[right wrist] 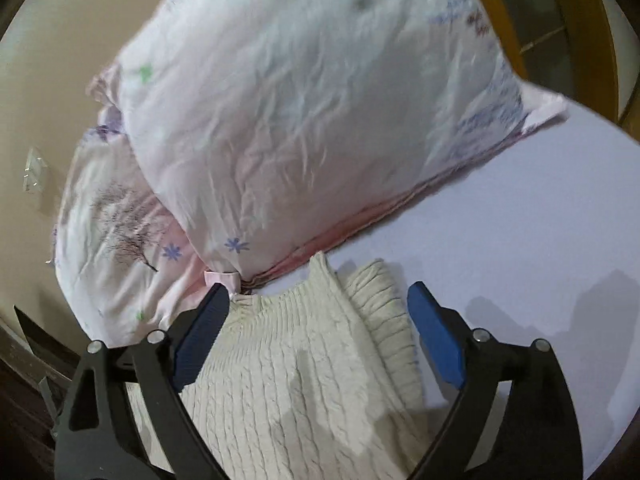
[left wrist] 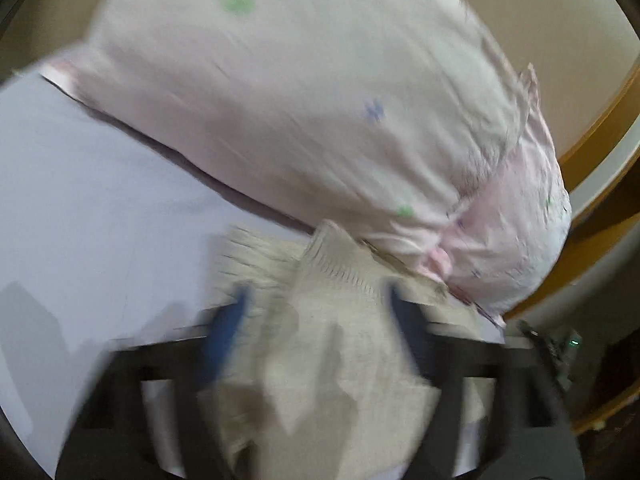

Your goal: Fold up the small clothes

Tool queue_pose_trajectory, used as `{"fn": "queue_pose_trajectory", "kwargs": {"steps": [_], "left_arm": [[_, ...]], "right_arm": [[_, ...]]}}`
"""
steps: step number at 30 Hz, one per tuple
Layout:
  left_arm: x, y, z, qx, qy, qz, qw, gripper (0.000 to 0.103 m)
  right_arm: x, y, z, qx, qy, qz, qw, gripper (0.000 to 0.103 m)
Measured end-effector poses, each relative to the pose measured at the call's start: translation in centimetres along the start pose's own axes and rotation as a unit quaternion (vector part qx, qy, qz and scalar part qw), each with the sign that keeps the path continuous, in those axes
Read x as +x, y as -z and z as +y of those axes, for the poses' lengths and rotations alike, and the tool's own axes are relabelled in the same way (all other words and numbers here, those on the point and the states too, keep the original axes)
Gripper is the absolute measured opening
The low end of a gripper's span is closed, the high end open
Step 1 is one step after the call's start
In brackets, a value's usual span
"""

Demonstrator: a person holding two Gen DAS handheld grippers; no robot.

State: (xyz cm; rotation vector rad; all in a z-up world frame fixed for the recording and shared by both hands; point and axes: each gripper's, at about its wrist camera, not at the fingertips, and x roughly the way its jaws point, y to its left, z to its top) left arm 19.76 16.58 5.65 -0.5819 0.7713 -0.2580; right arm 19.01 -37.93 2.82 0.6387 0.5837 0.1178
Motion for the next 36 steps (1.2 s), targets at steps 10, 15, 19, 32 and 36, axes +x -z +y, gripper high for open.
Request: {"fn": "queue_pose_trajectory", "kwargs": {"steps": [10, 15, 19, 32, 36], "left_arm": [[0.8, 4.9, 2.3, -0.016, -0.014, 0.077, 0.9968, 0.066], [1.9, 5.9, 2.0, -0.043, -0.004, 0.09, 0.995, 0.023], [0.9, 4.7, -0.5, -0.087, 0.095, 0.077, 0.9887, 0.019], [15.9, 9.7, -24.8, -0.084, 0.386, 0.264, 0.8801, 0.029], [11.5, 7.3, -21.0, -0.028, 0.314, 0.175, 0.9329, 0.063]], "right_arm": [[-0.2, 2.7, -0.4, -0.017, -0.031, 0.044, 0.998, 0.092], [-1.6, 3.0, -0.9, -0.021, -0.051, 0.044, 0.998, 0.092], [-3.4, 2.8, -1.7, -0.021, -0.064, 0.032, 0.997, 0.092], [-7.9, 0.8, -5.7, 0.009, -0.028, -0.009, 1.0, 0.092], [-6.2, -0.2, -7.3, 0.024, -0.059, 0.06, 0.996, 0.1]]}}
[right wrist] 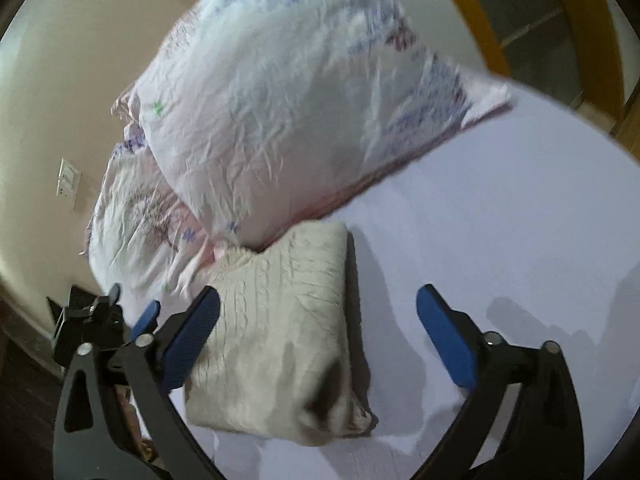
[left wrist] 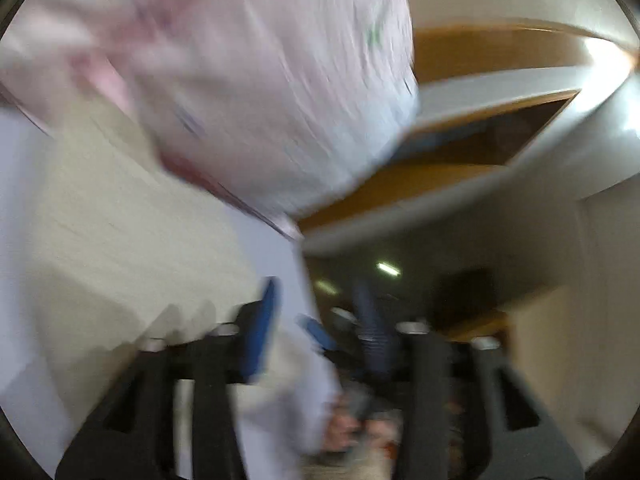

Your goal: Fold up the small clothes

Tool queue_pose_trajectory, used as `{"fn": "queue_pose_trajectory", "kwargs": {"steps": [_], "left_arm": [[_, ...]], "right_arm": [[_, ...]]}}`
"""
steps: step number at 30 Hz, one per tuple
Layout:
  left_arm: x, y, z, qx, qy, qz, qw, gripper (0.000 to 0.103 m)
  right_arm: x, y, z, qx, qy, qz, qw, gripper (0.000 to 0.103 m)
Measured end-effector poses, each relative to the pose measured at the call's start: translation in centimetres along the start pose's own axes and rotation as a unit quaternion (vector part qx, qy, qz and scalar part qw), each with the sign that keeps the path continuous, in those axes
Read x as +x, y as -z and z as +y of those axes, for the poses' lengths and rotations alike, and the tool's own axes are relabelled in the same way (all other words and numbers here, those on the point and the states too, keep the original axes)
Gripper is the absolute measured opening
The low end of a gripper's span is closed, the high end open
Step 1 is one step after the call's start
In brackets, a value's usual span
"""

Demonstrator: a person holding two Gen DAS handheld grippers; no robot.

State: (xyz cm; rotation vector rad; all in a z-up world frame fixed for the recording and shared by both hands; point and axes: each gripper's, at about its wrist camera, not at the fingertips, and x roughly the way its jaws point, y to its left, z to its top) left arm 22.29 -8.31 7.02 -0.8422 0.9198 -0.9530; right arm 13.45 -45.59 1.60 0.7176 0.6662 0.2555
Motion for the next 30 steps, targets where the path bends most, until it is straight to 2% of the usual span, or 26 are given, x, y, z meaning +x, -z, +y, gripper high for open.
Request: {"fn": "queue_pose_trajectory", "kwargs": {"steps": [1, 2, 5, 6, 8, 10, 11, 12, 14, 15, 17, 19, 20, 22, 24, 27, 28, 29, 30], "left_arm": [[-2.1, 0.0, 0.3, 0.015, -0.057, -0.026, 0.9979, 0.069], [-3.2, 0.2, 0.6, 0.025, -0.098, -0.033, 0.9944, 0.069], [-4.2, 0.7, 2.4, 0.03, -0.179, -0.021, 0.9831, 0.07], [-4.3, 1.0, 3.2, 0.028, -0.191, -0.013, 0.9812, 0.071], [-3.5, 1.7, 4.6, 0.017, -0.193, 0.012, 0.981, 0.071], [-2.5, 2.6, 5.7, 0.011, -0.197, 0.039, 0.9797, 0.077], [-1.7, 3.1, 6.0, 0.01, -0.199, 0.051, 0.9785, 0.08], [-0.8, 3.7, 6.0, 0.013, -0.2, 0.058, 0.978, 0.082], [-0.4, 4.8, 5.9, 0.021, -0.201, 0.063, 0.9773, 0.08], [-0.4, 4.9, 6.0, 0.023, -0.198, 0.054, 0.9784, 0.075], [-1.8, 5.1, 6.7, 0.021, -0.196, 0.043, 0.9795, 0.048], [-4.3, 4.8, 6.6, 0.026, -0.176, 0.033, 0.9835, 0.042], [-6.0, 4.8, 6.1, 0.042, -0.178, 0.023, 0.9829, 0.042], [-10.2, 5.2, 5.2, 0.081, -0.199, -0.008, 0.9767, 0.042], [-12.5, 5.0, 4.9, 0.093, -0.221, -0.031, 0.9703, 0.042], [-15.3, 5.0, 6.8, 0.084, -0.275, -0.045, 0.9566, 0.048], [-15.8, 5.1, 7.3, 0.08, -0.287, -0.043, 0.9535, 0.054], [-16.3, 5.4, 7.8, 0.074, -0.297, -0.045, 0.9511, 0.06], [-16.8, 5.7, 7.8, 0.076, -0.302, -0.054, 0.9488, 0.063]], "right_arm": [[1.0, -0.2, -0.2, 0.008, -0.01, 0.025, 1.0, 0.1], [2.6, -0.6, -0.6, 0.022, -0.023, 0.06, 0.998, 0.1], [6.5, -0.8, -1.0, 0.039, -0.014, 0.129, 0.991, 0.099], [7.6, -0.8, -1.2, 0.044, -0.008, 0.144, 0.989, 0.1], [8.1, -0.8, -0.9, 0.044, -0.02, 0.145, 0.988, 0.1], [8.4, -0.7, -0.8, 0.051, -0.036, 0.158, 0.985, 0.096], [8.7, -0.4, -0.7, 0.054, -0.052, 0.169, 0.983, 0.087], [8.8, -0.1, -0.7, 0.054, -0.059, 0.173, 0.982, 0.064], [9.3, 0.9, -0.8, 0.061, -0.063, 0.183, 0.979, 0.043], [9.3, 1.4, -0.9, 0.065, -0.067, 0.177, 0.98, 0.035], [9.2, 2.2, -0.2, 0.066, -0.08, 0.165, 0.981, 0.031], [8.7, 3.1, 2.0, 0.042, -0.105, 0.159, 0.981, 0.029], [8.6, 3.8, 3.9, 0.017, -0.112, 0.162, 0.98, 0.028], [9.2, 4.9, 6.7, -0.023, -0.117, 0.174, 0.977, 0.028], [10.6, 6.5, 9.9, -0.072, -0.116, 0.186, 0.973, 0.028], [13.1, 8.6, 13.2, -0.129, -0.086, 0.182, 0.971, 0.029], [13.3, 8.9, 13.7, -0.141, -0.071, 0.174, 0.972, 0.031], [13.2, 9.0, 14.1, -0.154, -0.051, 0.162, 0.973, 0.037], [12.5, 9.1, 14.5, -0.168, -0.012, 0.138, 0.976, 0.047]]}}
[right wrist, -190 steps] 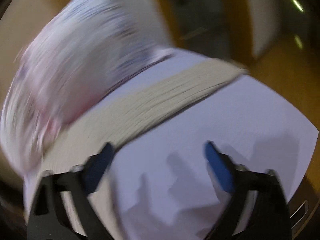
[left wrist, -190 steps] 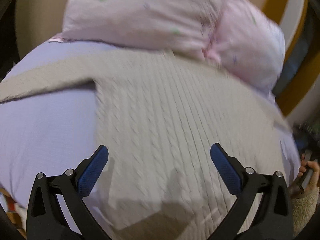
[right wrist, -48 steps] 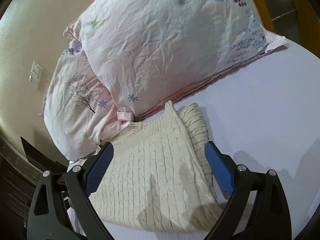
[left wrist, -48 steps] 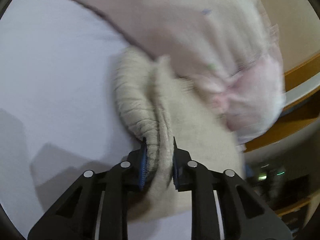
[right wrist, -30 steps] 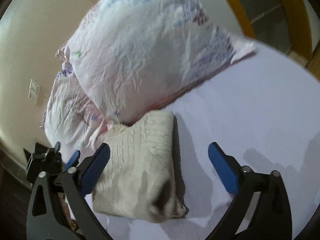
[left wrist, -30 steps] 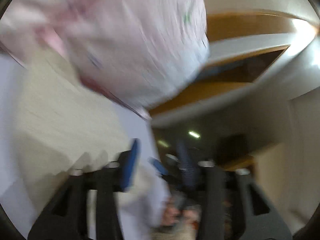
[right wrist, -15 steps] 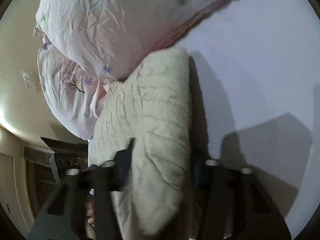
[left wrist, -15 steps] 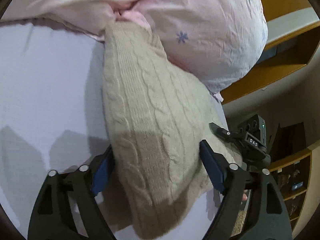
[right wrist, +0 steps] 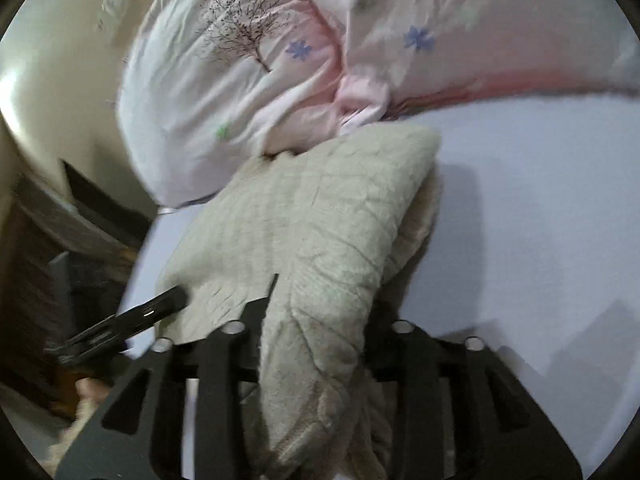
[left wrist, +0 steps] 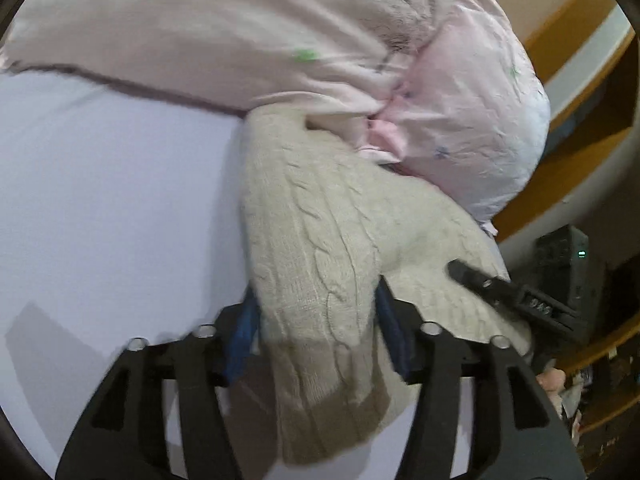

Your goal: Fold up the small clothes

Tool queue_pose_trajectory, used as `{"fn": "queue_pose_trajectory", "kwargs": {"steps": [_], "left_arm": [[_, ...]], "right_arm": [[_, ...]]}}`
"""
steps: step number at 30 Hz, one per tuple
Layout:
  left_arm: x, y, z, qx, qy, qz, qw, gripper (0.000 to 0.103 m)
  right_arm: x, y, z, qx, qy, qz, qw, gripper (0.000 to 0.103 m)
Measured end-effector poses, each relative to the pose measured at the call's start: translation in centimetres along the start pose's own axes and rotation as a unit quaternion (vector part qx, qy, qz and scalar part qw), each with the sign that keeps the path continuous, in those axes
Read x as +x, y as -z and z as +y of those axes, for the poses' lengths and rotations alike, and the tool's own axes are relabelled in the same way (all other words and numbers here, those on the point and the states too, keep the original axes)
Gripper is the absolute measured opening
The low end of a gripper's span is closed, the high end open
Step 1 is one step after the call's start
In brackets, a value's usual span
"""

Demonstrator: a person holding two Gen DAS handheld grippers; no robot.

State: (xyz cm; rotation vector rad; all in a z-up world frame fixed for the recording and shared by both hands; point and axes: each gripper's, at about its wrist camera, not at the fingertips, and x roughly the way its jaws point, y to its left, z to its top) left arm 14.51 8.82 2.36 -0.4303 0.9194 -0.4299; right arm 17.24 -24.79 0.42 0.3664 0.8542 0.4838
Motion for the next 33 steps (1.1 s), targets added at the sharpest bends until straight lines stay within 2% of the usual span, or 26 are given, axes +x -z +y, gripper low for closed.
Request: {"fn": "queue_pose_trajectory", "kwargs": {"steps": [1, 2, 3, 4, 5, 6, 7, 8, 10, 12, 14, 15, 18, 20, 22, 25, 27, 33], "left_arm": [[-1.0, 0.4, 0.1, 0.007, -0.012, -0.017, 0.9998, 0.071], [-2.2, 0.8, 0.1, 0.019, -0.03, -0.031, 0.9989, 0.077], [-3.1, 1.2, -0.2, 0.032, -0.052, -0.043, 0.9972, 0.08], [-4.2, 1.9, -0.3, 0.046, -0.075, -0.051, 0.9948, 0.083], [-4.2, 2.3, -1.0, 0.053, -0.083, -0.053, 0.9937, 0.088], [-4.4, 2.8, -1.5, 0.06, -0.093, -0.051, 0.9925, 0.091], [-4.9, 3.6, -1.7, 0.066, -0.11, -0.048, 0.9906, 0.099], [-4.9, 4.0, -2.1, 0.069, -0.126, -0.046, 0.9886, 0.102], [-4.8, 5.5, -2.8, 0.086, -0.167, -0.035, 0.9815, 0.102], [-4.1, 6.7, -3.6, 0.101, -0.204, -0.017, 0.9736, 0.102], [-3.2, 7.6, -3.9, 0.109, -0.208, 0.002, 0.9721, 0.102], [-2.8, 7.9, -4.0, 0.112, -0.209, 0.007, 0.9714, 0.102], [-1.4, 8.4, -4.1, 0.125, -0.23, 0.027, 0.9647, 0.102], [-0.9, 8.7, -4.6, 0.144, -0.246, 0.026, 0.958, 0.102], [-0.9, 9.0, -4.7, 0.15, -0.246, 0.021, 0.9574, 0.102], [-1.2, 9.4, -4.7, 0.152, -0.244, 0.016, 0.9577, 0.102], [-1.1, 9.4, -4.8, 0.152, -0.246, 0.014, 0.9573, 0.102], [-1.1, 9.3, -4.7, 0.152, -0.246, 0.013, 0.9573, 0.102]], "right_arm": [[-0.7, 0.1, 0.0, -0.002, 0.029, -0.012, 1.0, 0.052], [-1.9, 0.4, 0.1, -0.007, 0.082, -0.036, 0.996, 0.067], [-3.7, 1.0, 0.2, -0.015, 0.158, -0.067, 0.985, 0.084], [-5.0, 1.6, 0.2, -0.018, 0.189, -0.087, 0.978, 0.089], [-6.4, 2.2, 0.1, -0.019, 0.202, -0.101, 0.974, 0.093], [-7.8, 3.1, 0.2, -0.018, 0.196, -0.108, 0.974, 0.101], [-8.7, 4.0, 0.4, -0.019, 0.188, -0.106, 0.976, 0.101], [-9.1, 4.7, 0.6, -0.021, 0.183, -0.102, 0.977, 0.101], [-9.3, 7.0, 1.7, -0.037, 0.188, -0.08, 0.978, 0.101], [-8.9, 8.8, 3.1, -0.056, 0.168, -0.067, 0.982, 0.101], [-8.0, 10.5, 4.2, -0.065, 0.146, -0.054, 0.986, 0.101], [-7.1, 11.2, 4.8, -0.074, 0.15, -0.04, 0.985, 0.101], [-4.1, 12.6, 6.8, -0.112, 0.209, -0.009, 0.972, 0.101], [-2.8, 13.1, 7.7, -0.134, 0.235, 0.0, 0.963, 0.101], [-1.8, 13.3, 8.3, -0.148, 0.254, 0.007, 0.956, 0.101], [-1.5, 13.5, 8.0, -0.14, 0.247, 0.005, 0.959, 0.101], [-1.7, 13.6, 7.2, -0.112, 0.232, 0.0, 0.966, 0.101], [-1.8, 14.0, 7.6, -0.108, 0.244, -0.009, 0.964, 0.101]]}}
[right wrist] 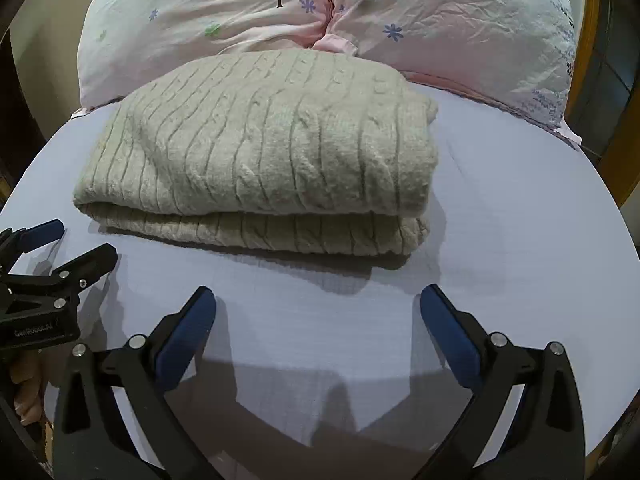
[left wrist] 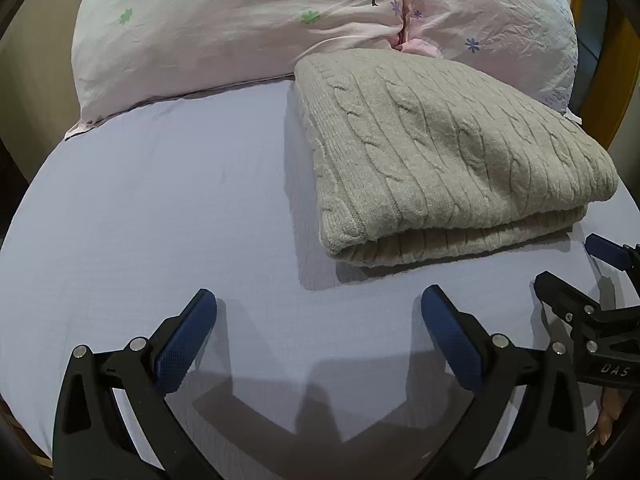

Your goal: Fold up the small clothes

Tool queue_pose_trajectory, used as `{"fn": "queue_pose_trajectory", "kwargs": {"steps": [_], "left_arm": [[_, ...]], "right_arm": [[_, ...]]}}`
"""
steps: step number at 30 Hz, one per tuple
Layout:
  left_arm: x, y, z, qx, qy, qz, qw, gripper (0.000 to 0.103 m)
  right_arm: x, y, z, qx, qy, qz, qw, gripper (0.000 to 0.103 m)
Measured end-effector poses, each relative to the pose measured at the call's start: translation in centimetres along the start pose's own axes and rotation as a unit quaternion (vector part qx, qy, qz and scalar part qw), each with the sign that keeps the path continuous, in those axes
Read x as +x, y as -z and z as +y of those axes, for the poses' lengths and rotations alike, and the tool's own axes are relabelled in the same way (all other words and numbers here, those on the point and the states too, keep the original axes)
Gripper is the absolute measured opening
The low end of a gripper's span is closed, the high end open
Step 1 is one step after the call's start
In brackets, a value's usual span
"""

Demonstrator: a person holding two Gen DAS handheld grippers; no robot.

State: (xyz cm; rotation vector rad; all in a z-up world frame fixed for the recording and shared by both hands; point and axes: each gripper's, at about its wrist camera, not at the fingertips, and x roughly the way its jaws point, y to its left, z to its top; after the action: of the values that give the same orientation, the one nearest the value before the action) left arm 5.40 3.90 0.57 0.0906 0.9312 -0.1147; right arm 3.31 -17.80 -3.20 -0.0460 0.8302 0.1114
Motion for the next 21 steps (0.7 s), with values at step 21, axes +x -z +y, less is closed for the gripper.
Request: {"fn": "queue_pose_trajectory", "kwargs": {"steps": [21], "left_arm": [[0.02, 0.04, -0.3, 0.001, 0.002, 0.0, 1.0, 0.102]], "right_arm": [[-0.13, -0.32, 0.0, 0.0, 0.0, 0.0, 1.0, 0.101]]}}
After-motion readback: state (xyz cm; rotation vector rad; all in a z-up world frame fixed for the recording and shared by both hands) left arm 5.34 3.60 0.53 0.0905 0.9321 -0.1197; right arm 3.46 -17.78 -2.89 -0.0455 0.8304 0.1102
